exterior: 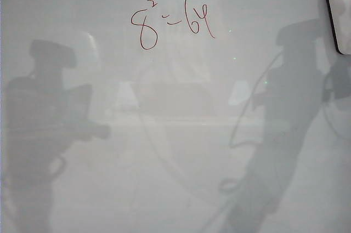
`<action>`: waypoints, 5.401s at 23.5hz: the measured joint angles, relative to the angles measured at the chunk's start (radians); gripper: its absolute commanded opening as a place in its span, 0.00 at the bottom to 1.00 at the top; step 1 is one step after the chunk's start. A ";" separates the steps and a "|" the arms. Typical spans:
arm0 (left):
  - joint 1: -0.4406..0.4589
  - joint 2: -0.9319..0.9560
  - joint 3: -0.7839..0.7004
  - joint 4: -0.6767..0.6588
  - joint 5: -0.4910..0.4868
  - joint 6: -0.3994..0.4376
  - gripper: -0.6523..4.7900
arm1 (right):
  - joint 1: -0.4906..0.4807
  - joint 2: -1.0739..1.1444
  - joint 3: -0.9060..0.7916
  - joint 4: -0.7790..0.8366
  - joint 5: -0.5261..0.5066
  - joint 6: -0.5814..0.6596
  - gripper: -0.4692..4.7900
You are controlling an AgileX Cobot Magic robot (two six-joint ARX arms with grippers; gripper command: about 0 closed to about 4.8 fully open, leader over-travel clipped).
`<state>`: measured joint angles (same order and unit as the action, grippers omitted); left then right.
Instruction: Grab the whiteboard eraser that is attached to the surface of the whiteboard and use it to clean the writing on the whiteboard.
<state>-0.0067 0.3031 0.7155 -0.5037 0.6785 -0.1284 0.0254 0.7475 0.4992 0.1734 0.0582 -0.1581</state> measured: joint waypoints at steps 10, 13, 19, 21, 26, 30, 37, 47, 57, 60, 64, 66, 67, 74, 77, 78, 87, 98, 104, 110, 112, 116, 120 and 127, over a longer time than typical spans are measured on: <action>0.000 0.000 0.000 0.010 -0.002 0.000 0.11 | 0.000 0.249 0.000 0.280 0.043 -0.001 0.78; 0.000 0.000 0.000 0.010 -0.003 0.000 0.11 | 0.000 0.286 -0.001 0.336 0.057 -0.001 0.78; 0.000 0.000 0.000 0.011 -0.006 0.000 0.11 | 0.006 0.338 0.002 0.402 0.064 -0.008 0.78; 0.000 0.000 0.000 0.011 -0.008 0.000 0.11 | 0.010 0.368 0.016 0.404 0.071 -0.008 0.78; 0.000 0.000 0.000 0.011 -0.008 0.000 0.11 | 0.021 0.400 0.044 0.396 0.081 -0.008 0.49; 0.000 0.000 0.000 0.010 -0.009 0.000 0.11 | 0.040 0.399 0.047 0.391 0.087 -0.024 0.43; 0.000 0.000 0.000 0.007 -0.069 0.023 0.11 | 0.337 0.258 0.141 0.102 0.153 -0.264 0.42; 0.000 0.000 0.000 -0.024 -0.142 0.118 0.11 | 0.733 0.588 0.637 -0.230 0.543 -0.371 0.43; 0.000 0.000 0.000 -0.024 -0.144 0.158 0.11 | 0.726 0.619 0.571 -0.133 0.563 -0.332 0.43; 0.000 0.000 0.000 -0.024 -0.144 0.158 0.11 | 0.684 0.576 0.448 -0.030 0.526 -0.238 0.43; 0.000 0.000 0.000 -0.024 -0.145 0.158 0.11 | 0.677 0.539 0.301 0.160 0.430 -0.209 0.43; 0.000 0.000 0.000 -0.024 -0.144 0.158 0.11 | 0.678 0.541 0.237 0.284 0.377 -0.179 0.43; 0.000 0.000 0.000 -0.024 -0.145 0.158 0.11 | 0.677 0.542 0.222 0.338 0.369 -0.144 0.43; 0.000 0.000 0.000 -0.024 -0.145 0.158 0.11 | 0.584 0.589 0.220 0.412 0.317 -0.075 0.43; 0.000 0.000 0.000 -0.024 -0.144 0.158 0.11 | 0.579 0.608 0.220 0.423 0.303 -0.074 0.43; 0.000 0.000 0.000 -0.024 -0.145 0.158 0.11 | 0.579 0.615 0.219 0.435 0.299 -0.074 0.43; 0.000 0.000 0.000 -0.024 -0.145 0.158 0.11 | 0.599 0.745 0.230 0.569 0.214 -0.013 0.42; 0.000 0.000 0.000 -0.024 -0.145 0.158 0.11 | 0.739 0.998 0.519 0.569 0.128 -0.001 0.42; 0.000 0.000 0.000 -0.024 -0.145 0.158 0.11 | 0.802 1.056 0.597 0.543 0.219 -0.002 0.42; 0.000 0.000 0.000 -0.024 -0.145 0.158 0.11 | 0.813 1.031 0.592 0.394 0.397 -0.008 0.42; 0.000 0.000 0.000 -0.024 -0.145 0.158 0.11 | 0.811 0.990 0.592 0.365 0.431 -0.053 0.42; 0.000 0.000 0.000 -0.024 -0.145 0.158 0.11 | 0.787 0.906 0.591 0.287 0.472 -0.101 0.42; 0.000 0.000 0.000 -0.024 -0.145 0.158 0.11 | 0.717 0.772 0.483 0.254 0.474 -0.129 0.42; 0.000 0.000 0.000 -0.024 -0.144 0.158 0.11 | 0.608 0.633 0.300 0.352 0.441 -0.146 0.42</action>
<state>-0.0063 0.3035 0.7155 -0.5278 0.5343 0.0299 0.6338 1.3808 0.7994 0.5255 0.4988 -0.3042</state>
